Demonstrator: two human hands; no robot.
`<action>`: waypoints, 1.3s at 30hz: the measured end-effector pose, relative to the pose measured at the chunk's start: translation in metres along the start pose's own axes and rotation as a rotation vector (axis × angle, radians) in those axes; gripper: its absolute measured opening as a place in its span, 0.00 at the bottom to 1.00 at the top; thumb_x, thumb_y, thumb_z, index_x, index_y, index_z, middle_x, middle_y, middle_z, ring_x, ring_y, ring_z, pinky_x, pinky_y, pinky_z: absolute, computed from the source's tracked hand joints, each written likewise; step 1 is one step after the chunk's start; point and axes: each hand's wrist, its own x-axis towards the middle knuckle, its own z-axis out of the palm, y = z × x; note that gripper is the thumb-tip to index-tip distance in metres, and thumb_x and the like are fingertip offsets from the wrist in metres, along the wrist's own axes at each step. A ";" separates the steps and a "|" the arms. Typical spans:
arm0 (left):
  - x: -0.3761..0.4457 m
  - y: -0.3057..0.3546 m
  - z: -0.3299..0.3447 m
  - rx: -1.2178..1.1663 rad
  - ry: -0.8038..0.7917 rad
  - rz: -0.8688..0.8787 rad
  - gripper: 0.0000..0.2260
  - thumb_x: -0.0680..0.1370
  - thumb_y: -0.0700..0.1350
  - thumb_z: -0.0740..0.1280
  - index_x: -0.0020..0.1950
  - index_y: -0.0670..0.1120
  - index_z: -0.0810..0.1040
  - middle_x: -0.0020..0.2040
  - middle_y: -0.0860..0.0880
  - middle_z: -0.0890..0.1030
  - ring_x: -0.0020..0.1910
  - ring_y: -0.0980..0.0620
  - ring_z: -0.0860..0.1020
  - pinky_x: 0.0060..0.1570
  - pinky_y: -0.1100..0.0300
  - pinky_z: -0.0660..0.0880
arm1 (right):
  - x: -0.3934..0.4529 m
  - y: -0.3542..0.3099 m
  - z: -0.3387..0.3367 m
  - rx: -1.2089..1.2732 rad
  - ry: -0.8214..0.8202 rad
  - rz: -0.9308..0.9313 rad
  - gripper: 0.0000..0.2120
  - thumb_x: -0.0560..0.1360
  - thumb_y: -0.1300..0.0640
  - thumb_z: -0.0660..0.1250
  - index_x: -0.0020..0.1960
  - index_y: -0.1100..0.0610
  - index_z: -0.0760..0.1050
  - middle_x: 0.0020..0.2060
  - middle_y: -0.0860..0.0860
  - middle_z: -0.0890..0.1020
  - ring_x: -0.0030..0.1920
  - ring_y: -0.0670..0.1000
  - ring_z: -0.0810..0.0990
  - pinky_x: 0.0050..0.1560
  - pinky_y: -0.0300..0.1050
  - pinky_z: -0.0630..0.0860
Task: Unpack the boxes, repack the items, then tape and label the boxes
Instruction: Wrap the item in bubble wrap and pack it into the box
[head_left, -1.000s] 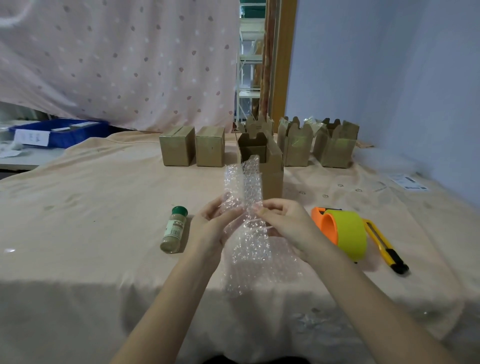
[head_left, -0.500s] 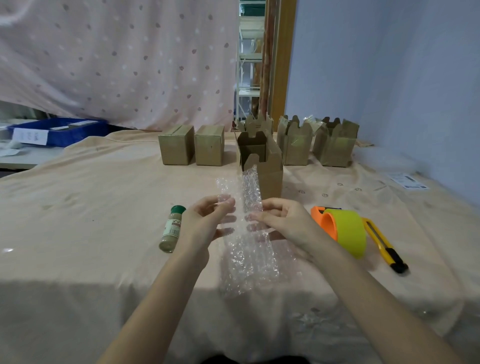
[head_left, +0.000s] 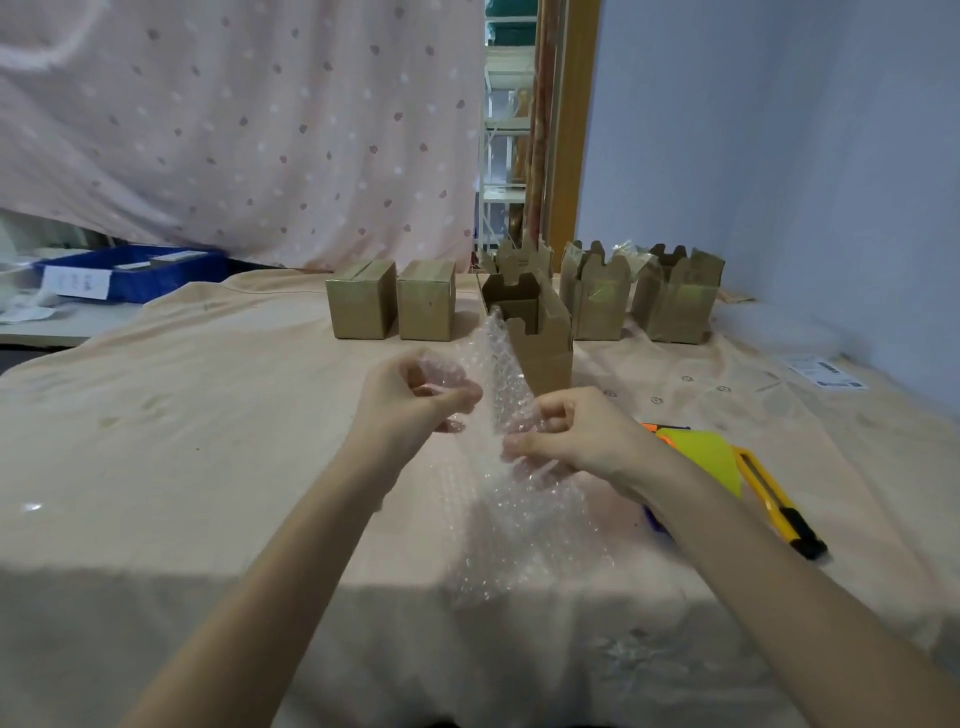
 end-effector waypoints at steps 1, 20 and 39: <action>0.004 0.005 -0.003 0.095 0.010 0.041 0.13 0.69 0.38 0.76 0.49 0.40 0.75 0.44 0.46 0.82 0.42 0.49 0.81 0.40 0.55 0.79 | 0.002 -0.003 -0.003 -0.061 0.020 -0.018 0.05 0.72 0.61 0.73 0.47 0.59 0.80 0.36 0.53 0.85 0.34 0.47 0.83 0.34 0.41 0.79; 0.090 0.064 -0.018 1.112 -0.080 0.359 0.05 0.73 0.38 0.67 0.40 0.46 0.74 0.36 0.50 0.73 0.38 0.46 0.71 0.36 0.59 0.65 | 0.067 -0.056 -0.073 -0.671 0.533 -0.108 0.11 0.78 0.52 0.64 0.56 0.56 0.75 0.49 0.50 0.78 0.50 0.50 0.77 0.52 0.47 0.76; 0.162 0.060 0.028 0.469 -0.073 0.185 0.02 0.76 0.39 0.67 0.48 0.43 0.75 0.38 0.45 0.76 0.38 0.48 0.79 0.41 0.54 0.81 | 0.138 -0.034 -0.087 -0.615 0.325 0.222 0.18 0.75 0.70 0.57 0.64 0.63 0.70 0.49 0.61 0.78 0.38 0.60 0.82 0.40 0.56 0.83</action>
